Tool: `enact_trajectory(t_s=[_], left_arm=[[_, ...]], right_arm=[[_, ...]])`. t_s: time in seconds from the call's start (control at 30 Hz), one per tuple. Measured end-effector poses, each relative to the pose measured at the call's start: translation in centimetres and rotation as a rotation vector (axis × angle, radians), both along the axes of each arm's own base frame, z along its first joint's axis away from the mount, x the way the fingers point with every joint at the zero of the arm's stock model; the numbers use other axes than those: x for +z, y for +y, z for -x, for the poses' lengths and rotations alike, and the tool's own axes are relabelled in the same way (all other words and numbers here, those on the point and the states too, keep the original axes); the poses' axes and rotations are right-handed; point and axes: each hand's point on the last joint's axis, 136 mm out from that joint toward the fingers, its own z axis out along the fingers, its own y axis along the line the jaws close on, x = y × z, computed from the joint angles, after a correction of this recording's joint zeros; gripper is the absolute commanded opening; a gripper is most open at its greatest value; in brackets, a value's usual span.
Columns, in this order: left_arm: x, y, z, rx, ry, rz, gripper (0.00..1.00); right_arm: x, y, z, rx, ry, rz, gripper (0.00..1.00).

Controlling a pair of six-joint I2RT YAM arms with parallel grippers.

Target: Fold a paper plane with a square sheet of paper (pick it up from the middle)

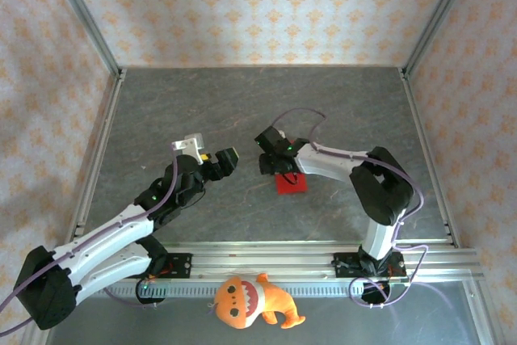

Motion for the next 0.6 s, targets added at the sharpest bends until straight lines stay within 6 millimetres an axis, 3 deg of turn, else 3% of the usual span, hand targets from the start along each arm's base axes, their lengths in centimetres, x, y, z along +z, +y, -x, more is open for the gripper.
enact_trajectory(t_s=[0.13,0.27,0.4,0.6], left_arm=[[-1.6,-2.0,0.0,-0.086,0.048,0.01,0.87],[-5.2,-4.5,-0.2,-0.186,0.178,-0.009,0.65],[-7.5,-7.9,-1.1,-0.282,0.297,0.012,0.49],[-9.2,-11.8,-1.8,-0.383,0.37,0.068,0.46]], right_arm=[[3.1,-1.0,0.2,-0.019,-0.008,-0.228,0.51],[5.4,-5.3,-1.2,-0.14,-0.032,-0.448,0.4],[3.1,-8.3,-1.5,-0.234,0.064,-0.545,0.22],[0.0,-8.0,-0.1,-0.22,0.206,-0.572,0.15]])
